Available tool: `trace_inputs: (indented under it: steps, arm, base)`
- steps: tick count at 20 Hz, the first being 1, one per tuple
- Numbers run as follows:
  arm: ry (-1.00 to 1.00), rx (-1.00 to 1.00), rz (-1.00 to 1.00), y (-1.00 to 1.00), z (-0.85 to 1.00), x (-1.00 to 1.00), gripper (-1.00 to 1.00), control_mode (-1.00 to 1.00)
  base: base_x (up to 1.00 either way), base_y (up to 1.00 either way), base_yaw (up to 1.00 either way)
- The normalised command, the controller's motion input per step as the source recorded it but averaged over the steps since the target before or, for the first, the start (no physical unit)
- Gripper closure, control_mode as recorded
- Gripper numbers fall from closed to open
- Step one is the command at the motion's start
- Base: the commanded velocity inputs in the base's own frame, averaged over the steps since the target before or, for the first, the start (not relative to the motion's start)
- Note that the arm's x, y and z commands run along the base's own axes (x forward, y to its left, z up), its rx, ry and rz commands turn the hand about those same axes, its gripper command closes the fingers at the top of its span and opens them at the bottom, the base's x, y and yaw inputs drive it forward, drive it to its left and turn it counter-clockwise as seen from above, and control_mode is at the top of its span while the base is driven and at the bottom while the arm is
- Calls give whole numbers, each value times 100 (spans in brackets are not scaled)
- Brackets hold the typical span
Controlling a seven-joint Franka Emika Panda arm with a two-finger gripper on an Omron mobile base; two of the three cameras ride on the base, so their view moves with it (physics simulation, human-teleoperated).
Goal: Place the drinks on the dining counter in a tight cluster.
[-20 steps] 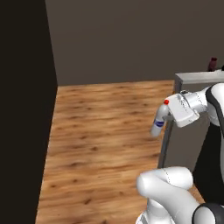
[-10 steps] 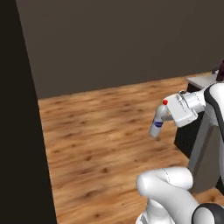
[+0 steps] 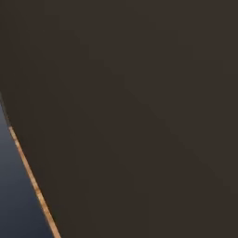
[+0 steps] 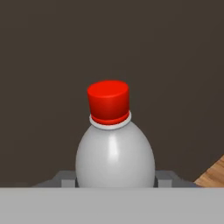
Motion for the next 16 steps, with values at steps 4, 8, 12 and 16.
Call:
trace_inputs:
  steps: [4, 8, 12, 16]
  arm:
    - [0, 0, 0, 0, 0, 0, 100, 100]
    - [0, 0, 0, 0, 0, 0, 100, 100]
    - [0, 0, 0, 0, 0, 0, 100, 100]
    - [0, 0, 0, 0, 0, 0, 100, 100]
  base:
    - [100, 99, -42]
    - [100, 95, -44]
    - [100, 94, -45]
    - [100, 94, -45]
